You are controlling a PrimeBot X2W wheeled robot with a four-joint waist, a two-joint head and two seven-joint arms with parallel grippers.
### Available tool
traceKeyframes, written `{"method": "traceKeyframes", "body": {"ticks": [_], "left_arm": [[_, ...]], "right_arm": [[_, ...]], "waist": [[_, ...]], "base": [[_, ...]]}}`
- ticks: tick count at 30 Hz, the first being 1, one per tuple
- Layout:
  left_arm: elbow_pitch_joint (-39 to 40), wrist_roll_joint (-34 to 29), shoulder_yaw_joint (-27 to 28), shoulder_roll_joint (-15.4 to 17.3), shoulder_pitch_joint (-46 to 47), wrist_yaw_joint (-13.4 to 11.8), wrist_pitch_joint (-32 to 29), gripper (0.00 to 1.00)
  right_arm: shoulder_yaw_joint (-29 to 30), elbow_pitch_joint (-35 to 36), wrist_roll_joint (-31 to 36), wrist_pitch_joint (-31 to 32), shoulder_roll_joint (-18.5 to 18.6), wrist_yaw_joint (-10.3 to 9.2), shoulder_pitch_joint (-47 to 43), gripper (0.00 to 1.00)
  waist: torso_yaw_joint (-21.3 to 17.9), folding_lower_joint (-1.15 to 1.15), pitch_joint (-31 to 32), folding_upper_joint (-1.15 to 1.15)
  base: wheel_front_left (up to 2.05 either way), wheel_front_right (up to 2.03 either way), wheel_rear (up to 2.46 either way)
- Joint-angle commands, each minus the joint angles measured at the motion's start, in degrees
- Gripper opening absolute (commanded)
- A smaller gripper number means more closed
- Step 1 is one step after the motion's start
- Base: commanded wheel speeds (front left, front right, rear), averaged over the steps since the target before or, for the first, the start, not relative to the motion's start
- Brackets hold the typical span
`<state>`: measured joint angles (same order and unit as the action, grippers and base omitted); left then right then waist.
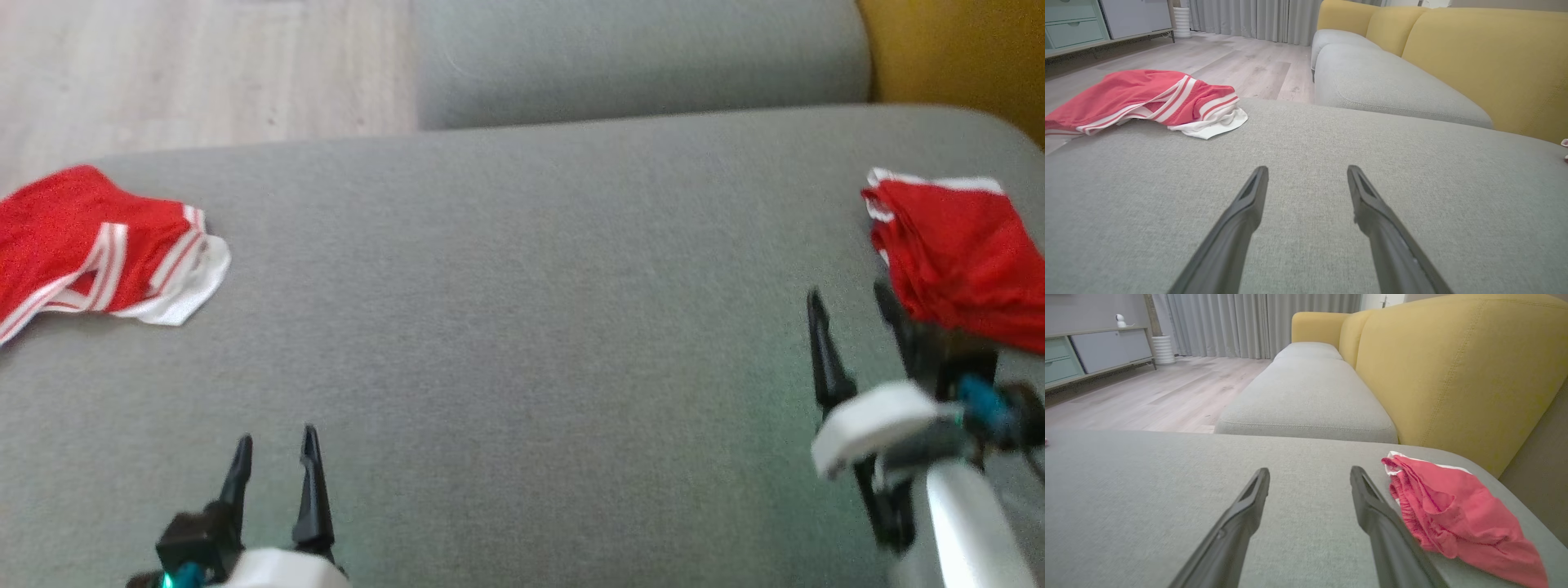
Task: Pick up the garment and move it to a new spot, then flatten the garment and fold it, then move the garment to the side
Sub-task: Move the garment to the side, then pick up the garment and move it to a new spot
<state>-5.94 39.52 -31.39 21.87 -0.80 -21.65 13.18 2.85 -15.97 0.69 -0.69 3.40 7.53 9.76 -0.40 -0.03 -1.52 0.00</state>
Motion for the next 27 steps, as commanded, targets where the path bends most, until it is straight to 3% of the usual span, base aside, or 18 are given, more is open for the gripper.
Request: {"method": "traceKeyframes", "body": {"ticks": [1,13,27], "left_arm": [[1.3,0.2,2.2,1.0,1.5,0.1,0.6,1.00],[1.0,0.4,0.0,-2.0,-1.9,0.9,1.2,1.00],[1.1,0.5,-0.4,-2.1,-1.3,0.9,1.2,1.00]], "right_arm": [[-1.3,3.3,0.5,-0.7,-0.3,-0.04,0.2,1.00],[-6.1,14.2,-7.4,-1.0,-0.5,-0.04,-16.1,1.00],[-6.6,18.0,-7.9,0.0,-0.5,-0.04,-19.6,1.00]], "waist": [[1.9,0.03,2.0,0.00],[3.3,0.03,3.4,0.00],[2.9,0.03,3.6,0.00]], "base": [[0.00,0.00,0.00],[0.00,0.00,0.00],[0.00,0.00,0.00]]}}
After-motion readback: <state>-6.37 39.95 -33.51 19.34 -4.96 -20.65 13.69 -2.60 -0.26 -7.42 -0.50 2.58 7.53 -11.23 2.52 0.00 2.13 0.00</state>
